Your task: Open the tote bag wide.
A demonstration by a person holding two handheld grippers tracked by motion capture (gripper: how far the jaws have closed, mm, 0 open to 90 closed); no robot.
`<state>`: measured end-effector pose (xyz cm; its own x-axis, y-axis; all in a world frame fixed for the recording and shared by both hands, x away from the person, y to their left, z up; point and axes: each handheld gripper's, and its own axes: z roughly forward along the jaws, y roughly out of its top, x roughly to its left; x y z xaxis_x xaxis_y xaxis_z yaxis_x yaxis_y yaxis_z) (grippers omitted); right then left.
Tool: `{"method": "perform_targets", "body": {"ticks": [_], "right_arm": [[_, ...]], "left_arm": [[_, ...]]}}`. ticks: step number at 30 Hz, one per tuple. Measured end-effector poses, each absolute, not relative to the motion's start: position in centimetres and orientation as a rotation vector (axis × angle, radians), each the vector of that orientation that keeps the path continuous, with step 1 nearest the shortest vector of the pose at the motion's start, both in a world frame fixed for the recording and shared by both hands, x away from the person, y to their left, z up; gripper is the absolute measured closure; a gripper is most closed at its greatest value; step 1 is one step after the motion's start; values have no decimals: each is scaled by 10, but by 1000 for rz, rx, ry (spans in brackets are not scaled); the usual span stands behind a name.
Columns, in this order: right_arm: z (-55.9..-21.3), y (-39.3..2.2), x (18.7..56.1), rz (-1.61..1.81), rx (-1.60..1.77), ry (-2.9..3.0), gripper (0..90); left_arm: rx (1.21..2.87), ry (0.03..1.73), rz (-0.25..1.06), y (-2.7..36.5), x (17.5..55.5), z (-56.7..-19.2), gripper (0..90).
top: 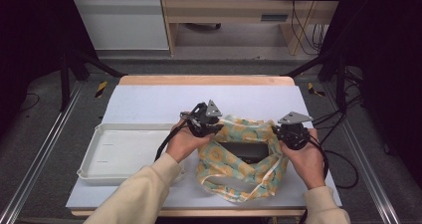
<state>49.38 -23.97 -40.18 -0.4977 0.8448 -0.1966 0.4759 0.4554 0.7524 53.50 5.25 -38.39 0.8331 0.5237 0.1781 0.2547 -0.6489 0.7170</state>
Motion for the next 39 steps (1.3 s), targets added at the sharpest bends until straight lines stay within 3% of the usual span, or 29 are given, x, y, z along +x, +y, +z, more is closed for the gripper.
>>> {"method": "perform_targets", "body": {"ticks": [3,6,11,21,39], "right_arm": [[-400,-240,494,866,1095,2141,900],[-398,-240,493,873,1087,2136,900],[-399,-238,492,882,1062,2142,900],[-420,-235,504,863,1064,2189,900],[-459,-241,519,816,1186,2331,900]], "left_arm": [[2279,563,506,59,527,-382,474],[2304,558,519,68,520,-386,425],[2366,609,532,78,521,-399,421],[2516,604,546,72,529,-419,854],[2723,595,453,56,539,-445,898]]}}
